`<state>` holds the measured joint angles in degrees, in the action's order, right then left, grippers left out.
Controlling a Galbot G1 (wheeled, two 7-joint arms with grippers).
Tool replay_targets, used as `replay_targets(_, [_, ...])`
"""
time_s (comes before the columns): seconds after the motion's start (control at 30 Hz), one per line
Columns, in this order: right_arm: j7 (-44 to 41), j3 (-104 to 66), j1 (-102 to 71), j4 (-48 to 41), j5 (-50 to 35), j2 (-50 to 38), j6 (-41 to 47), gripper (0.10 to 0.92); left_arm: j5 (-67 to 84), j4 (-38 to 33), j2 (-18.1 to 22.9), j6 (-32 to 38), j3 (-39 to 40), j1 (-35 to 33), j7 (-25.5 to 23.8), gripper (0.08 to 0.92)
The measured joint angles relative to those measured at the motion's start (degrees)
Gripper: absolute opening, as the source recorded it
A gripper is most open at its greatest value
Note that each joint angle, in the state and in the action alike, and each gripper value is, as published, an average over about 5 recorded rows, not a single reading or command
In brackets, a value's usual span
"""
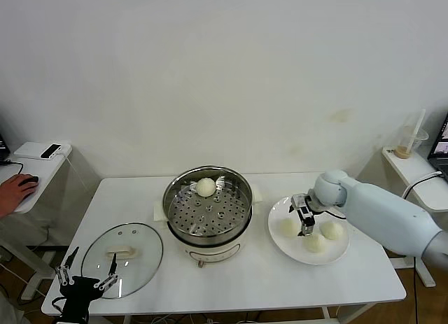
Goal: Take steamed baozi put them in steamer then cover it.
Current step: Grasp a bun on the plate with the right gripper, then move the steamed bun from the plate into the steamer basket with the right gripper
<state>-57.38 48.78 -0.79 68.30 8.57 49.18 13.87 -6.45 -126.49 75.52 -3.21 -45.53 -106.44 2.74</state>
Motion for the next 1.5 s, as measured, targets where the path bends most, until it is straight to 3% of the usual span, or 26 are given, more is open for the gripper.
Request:
replay_targets(0.13, [0.0, -0.2, -0.4, -1.4, 0.3, 1.2, 0.3, 0.786, 0.0, 0.1, 0.1, 0.1, 0.0, 0.0, 0.0, 0.823])
replay_targets(0.4, [-0.1, -0.6, -0.9, -2.9, 0.6, 2.3, 0.5, 0.637, -0.1, 0.0, 0.3, 0.1, 0.2, 0.1, 0.0, 0.823])
replay_targets(0.57, [-0.7, -0.8, -0.7, -3.1, 0.7, 2.3, 0.4, 0.596, -0.1, -0.3, 0.3, 0.1, 0.2, 0.1, 0.0, 0.823])
replay_targets(1.17, [-4.6, 0.3, 12.8, 5.0, -5.5, -3.9, 2.1, 0.594, 0.0, -1.4, -0.1, 0.0, 0.9, 0.3, 0.0, 0.823])
replay_targets(1.5, [-2.6, 5.4, 24.2, 9.9, -13.6, -1.5, 6.0, 0.606, 0.1, -1.6, -0.4, 0.0, 1.3, 0.8, 0.1, 0.823])
